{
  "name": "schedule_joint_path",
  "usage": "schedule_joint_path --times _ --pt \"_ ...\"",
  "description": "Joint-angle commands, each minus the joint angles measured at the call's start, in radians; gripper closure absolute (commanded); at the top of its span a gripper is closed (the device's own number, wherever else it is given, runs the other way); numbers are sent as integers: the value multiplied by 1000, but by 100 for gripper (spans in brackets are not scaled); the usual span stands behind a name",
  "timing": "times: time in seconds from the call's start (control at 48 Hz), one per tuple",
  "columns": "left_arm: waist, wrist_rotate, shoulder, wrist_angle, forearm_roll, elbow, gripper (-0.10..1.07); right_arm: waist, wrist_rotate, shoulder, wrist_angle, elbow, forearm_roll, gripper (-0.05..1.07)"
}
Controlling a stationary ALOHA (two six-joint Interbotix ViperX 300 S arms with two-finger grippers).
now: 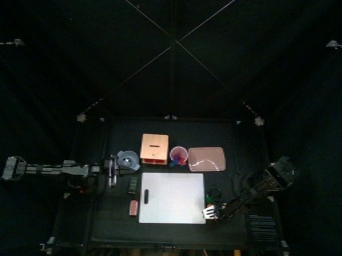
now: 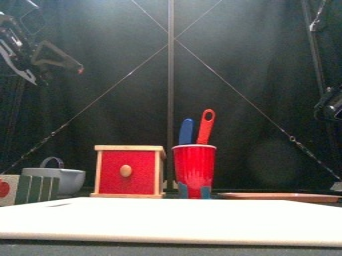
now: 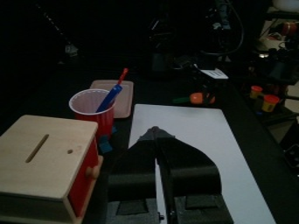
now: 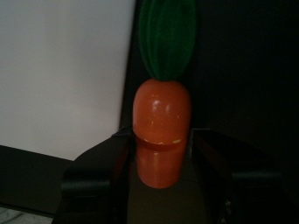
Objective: Place carrot on cutting board
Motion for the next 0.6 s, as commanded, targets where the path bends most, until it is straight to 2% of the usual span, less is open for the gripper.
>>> schedule_joint_path --times 0.0,0.292,0.583 --pt "5 0 3 -9 2 -15 69 -49 -3 -38 -2 -43 -60 39" --pt "6 2 2 -9 3 -15 69 -219 -14 -6 3 -179 -288 39" --pt "8 0 2 -8 3 -15 69 -321 -9 94 -3 -311 -330 39"
